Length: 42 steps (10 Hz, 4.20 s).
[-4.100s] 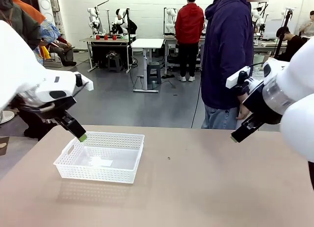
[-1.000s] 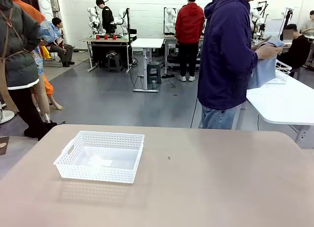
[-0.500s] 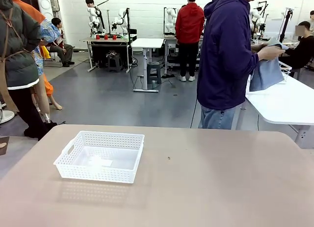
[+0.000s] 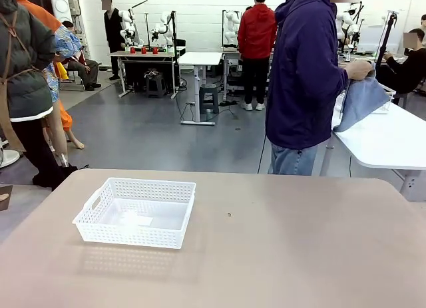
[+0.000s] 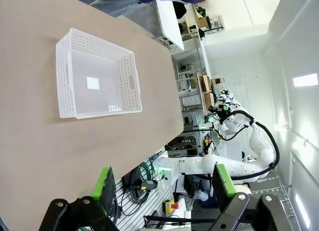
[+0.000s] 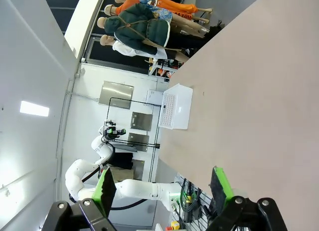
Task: Clean and organize the cups into the basket.
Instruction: Pick up the Organizing basket and move it to the center of the table, then pick up the Reusable plastic cup from the right side of the table and place it inside the Organizing basket.
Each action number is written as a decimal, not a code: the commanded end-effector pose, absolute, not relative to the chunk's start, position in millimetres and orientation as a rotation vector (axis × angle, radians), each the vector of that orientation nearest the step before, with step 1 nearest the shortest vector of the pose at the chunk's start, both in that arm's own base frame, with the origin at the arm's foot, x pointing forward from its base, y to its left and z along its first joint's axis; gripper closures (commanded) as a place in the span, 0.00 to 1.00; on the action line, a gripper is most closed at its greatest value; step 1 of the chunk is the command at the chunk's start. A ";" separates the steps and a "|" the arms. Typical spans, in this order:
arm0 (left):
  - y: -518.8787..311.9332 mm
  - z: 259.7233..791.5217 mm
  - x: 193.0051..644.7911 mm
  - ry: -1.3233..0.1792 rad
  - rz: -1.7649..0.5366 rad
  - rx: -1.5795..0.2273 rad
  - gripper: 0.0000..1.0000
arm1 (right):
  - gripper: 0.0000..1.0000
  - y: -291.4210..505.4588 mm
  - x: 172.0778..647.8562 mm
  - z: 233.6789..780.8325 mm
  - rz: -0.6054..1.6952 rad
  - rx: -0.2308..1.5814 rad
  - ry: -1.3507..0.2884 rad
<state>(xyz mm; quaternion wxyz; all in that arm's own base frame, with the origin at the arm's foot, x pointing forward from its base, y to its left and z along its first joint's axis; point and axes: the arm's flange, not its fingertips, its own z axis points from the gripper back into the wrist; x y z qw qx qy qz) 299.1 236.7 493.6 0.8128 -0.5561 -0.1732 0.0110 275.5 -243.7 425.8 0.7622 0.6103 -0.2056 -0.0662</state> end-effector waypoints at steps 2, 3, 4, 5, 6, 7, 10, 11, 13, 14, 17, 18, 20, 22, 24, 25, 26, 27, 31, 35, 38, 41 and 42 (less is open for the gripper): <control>236.8 494.5 299.6 -0.374 0.018 -1.198 0.00 | 0.00 -244.1 274.5 425.5 -0.138 1.338 -0.451; 236.8 494.5 299.6 -0.374 0.018 -1.198 0.00 | 0.00 -244.1 274.5 425.5 -0.138 1.338 -0.451; 236.8 494.5 299.6 -0.374 0.018 -1.198 0.00 | 0.00 -244.1 274.5 425.5 -0.138 1.338 -0.451; 236.8 494.5 299.6 -0.374 0.018 -1.198 0.00 | 0.00 -244.1 274.5 425.5 -0.138 1.338 -0.451; 236.8 494.5 299.6 -0.374 0.018 -1.198 0.00 | 0.00 -244.1 274.5 425.5 -0.138 1.338 -0.451; 236.8 494.5 299.6 -0.374 0.018 -1.198 0.00 | 0.00 -244.1 274.5 425.5 -0.138 1.338 -0.451; 236.8 494.5 299.6 -0.374 0.018 -1.198 0.00 | 0.00 -244.1 274.5 425.5 -0.138 1.338 -0.451; 236.8 494.5 299.6 -0.374 0.018 -1.198 0.00 | 0.00 -244.1 274.5 425.5 -0.138 1.338 -0.451; 236.8 494.5 299.6 -0.374 0.018 -1.198 0.00 | 0.00 -244.1 274.5 425.5 -0.138 1.338 -0.451; 236.8 494.5 299.6 -0.374 0.018 -1.198 0.00 | 0.00 -244.1 274.5 425.5 -0.138 1.338 -0.451; 236.8 494.5 299.6 -0.374 0.018 -1.198 0.00 | 0.00 -244.1 274.5 425.5 -0.138 1.338 -0.451; 236.8 494.5 299.6 -0.374 0.018 -1.198 0.00 | 0.00 -244.1 274.5 425.5 -0.138 1.338 -0.451; 236.8 494.5 299.6 -0.374 0.018 -1.198 0.00 | 0.00 -244.1 274.5 425.5 -0.138 1.338 -0.451; 236.8 494.5 299.6 -0.374 0.018 -1.198 0.00 | 0.00 -244.1 274.5 425.5 -0.138 1.338 -0.451; 236.8 494.5 299.6 -0.374 0.018 -1.198 0.00 | 0.00 -244.1 274.5 425.5 -0.138 1.338 -0.451; 236.8 494.5 299.6 -0.374 0.018 -1.198 0.00 | 0.00 -244.1 274.5 425.5 -0.138 1.338 -0.451; 236.8 494.5 299.6 -0.374 0.018 -1.198 0.00 | 0.00 -244.1 274.5 425.5 -0.138 1.338 -0.451; 236.8 494.5 299.6 -0.374 0.018 -1.198 0.00 | 0.00 -244.1 274.5 425.5 -0.138 1.338 -0.451; 236.8 494.5 299.6 -0.374 0.018 -1.198 0.00 | 0.00 -244.1 274.5 425.5 -0.138 1.338 -0.451; 210.1 514.8 301.0 -0.359 -0.089 -0.983 0.00 | 0.00 -191.8 294.7 436.0 0.285 1.024 -0.681; 152.8 551.4 309.8 -0.287 -0.203 -0.635 0.00 | 0.00 -141.2 314.7 422.6 0.609 0.869 -0.742; 80.4 553.4 318.0 -0.221 -0.277 -0.295 0.00 | 0.00 -114.9 319.1 394.3 0.824 0.867 -0.670; 54.3 545.3 324.6 -0.202 -0.286 -0.188 0.00 | 0.00 -113.8 318.4 387.0 0.851 0.860 -0.660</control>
